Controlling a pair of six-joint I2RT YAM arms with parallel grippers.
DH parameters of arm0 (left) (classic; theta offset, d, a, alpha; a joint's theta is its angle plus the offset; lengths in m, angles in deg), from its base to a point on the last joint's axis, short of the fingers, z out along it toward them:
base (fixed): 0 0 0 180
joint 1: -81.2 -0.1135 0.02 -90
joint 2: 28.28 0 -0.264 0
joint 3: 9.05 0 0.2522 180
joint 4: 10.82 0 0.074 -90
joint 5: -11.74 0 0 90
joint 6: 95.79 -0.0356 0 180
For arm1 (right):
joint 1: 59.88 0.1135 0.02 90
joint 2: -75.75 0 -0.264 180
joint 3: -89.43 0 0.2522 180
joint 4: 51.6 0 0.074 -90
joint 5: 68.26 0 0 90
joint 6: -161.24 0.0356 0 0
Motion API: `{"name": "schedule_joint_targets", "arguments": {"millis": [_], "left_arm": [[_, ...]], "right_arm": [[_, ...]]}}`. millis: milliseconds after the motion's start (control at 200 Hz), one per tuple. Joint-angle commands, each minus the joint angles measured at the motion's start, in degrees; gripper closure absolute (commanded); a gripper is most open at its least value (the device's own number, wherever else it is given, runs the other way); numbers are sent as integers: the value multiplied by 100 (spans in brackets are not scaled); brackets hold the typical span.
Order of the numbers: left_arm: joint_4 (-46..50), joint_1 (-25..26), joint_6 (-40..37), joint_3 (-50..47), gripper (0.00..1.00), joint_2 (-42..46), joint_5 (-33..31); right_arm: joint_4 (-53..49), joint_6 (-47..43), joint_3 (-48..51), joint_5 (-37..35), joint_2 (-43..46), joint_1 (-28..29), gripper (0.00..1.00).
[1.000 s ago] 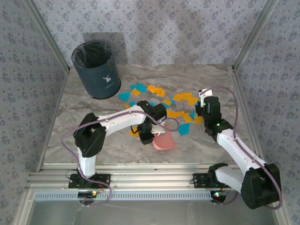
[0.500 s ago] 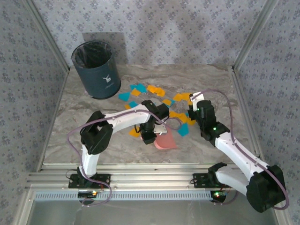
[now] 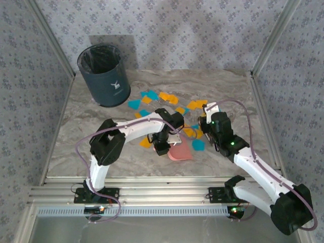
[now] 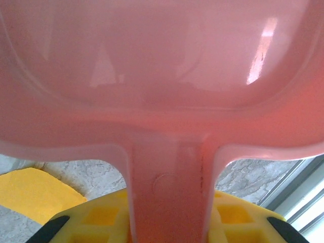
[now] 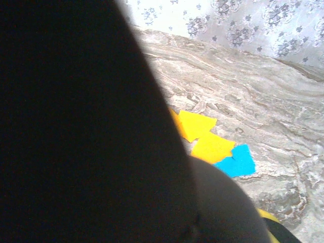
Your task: Sweep away the paper scraps from the table
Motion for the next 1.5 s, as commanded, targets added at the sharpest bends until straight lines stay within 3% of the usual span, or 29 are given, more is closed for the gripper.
{"name": "schedule_joint_targets", "arguments": {"millis": [0,795,1199,1494], "left_arm": [[107,-68,238,186,100,-146,-74],[-168,-115,401,30,100,-86,-245],[-329,-133,417,-165,100,63,-268],[-371,-154,425,-226,100,120,-273]], "right_arm": [[-376,387,84,199,56,109,100],[-666,979,-172,877,532,411,100],[-636,1222,-42,-207,1088,383,100],[-797,1074,-27,-1441,1131,330,100]]}}
